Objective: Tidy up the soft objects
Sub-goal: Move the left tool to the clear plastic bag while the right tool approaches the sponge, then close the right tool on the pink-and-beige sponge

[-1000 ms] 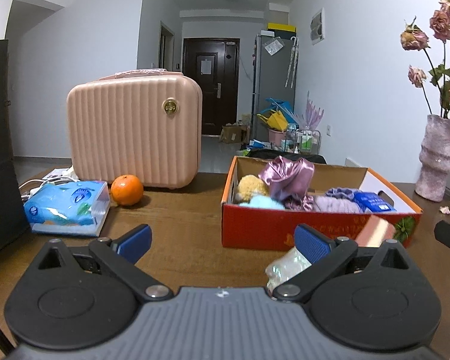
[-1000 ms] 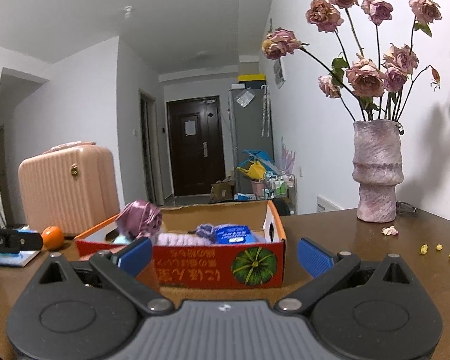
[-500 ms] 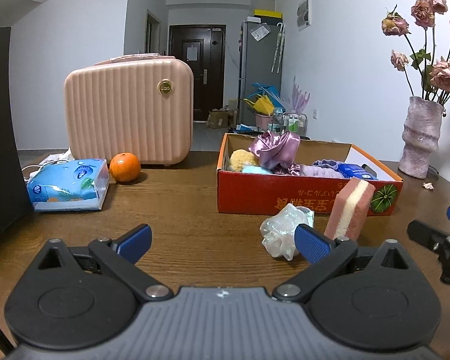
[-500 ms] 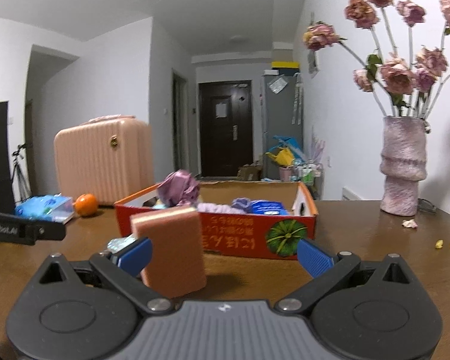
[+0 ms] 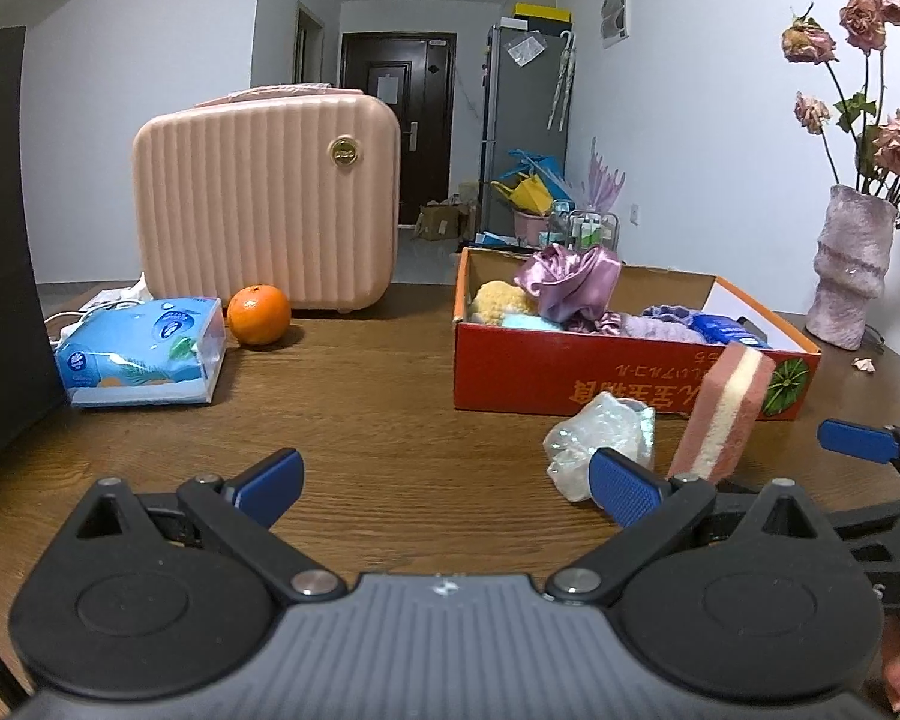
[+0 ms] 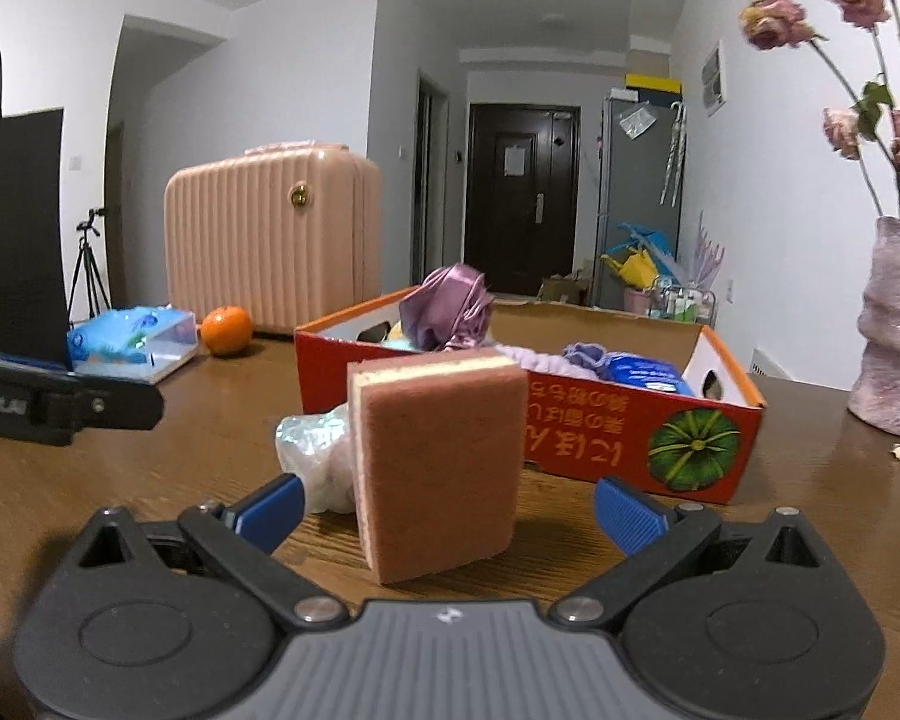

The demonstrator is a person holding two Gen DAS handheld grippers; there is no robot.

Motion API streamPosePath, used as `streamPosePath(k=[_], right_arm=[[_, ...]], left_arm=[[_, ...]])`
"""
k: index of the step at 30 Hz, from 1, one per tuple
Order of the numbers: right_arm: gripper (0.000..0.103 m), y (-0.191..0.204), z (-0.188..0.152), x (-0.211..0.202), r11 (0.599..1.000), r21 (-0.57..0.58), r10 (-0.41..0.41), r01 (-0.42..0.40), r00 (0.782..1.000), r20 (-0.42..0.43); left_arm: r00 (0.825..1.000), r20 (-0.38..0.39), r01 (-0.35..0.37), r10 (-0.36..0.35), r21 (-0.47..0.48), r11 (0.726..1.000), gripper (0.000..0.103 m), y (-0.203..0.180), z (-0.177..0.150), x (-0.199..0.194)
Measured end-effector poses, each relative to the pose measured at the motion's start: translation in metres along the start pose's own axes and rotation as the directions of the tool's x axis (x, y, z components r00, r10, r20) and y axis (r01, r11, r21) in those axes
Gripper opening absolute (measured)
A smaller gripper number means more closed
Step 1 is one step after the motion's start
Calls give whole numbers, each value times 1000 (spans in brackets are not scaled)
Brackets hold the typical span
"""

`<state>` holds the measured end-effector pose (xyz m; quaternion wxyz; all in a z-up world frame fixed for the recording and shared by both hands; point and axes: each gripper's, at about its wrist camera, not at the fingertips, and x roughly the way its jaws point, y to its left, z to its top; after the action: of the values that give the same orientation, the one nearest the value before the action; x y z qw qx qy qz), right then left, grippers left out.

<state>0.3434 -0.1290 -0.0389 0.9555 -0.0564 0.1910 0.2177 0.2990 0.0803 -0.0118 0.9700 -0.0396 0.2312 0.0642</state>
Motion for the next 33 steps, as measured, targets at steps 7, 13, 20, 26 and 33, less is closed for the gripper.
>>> streamPosePath(k=[7,13,20,26,33], right_arm=[[103,2,8,31,1000,6,-3,3,999,-51],[103,-2,13,52,999,31,17,-15,997,-80],[87,-1,16,64,998,30,53,-50,993,-108],[73,1,15,62,998,20,62,-60,992,-109],[72,-1,17,47,999,26,39,-38,998,-43]], left_arm=[[1000,-12,-9,9,-6,1000,103,10,0,5],[1000,-15,-2,2,-3,1000,103,10,0,6],[1000,-15,1,-1,1,1000,103,9,-1,7],[1000,-15,-2,2,2,1000,103,9,-1,7],[1000,-15,-2,2,3,1000,103,9,-2,8]])
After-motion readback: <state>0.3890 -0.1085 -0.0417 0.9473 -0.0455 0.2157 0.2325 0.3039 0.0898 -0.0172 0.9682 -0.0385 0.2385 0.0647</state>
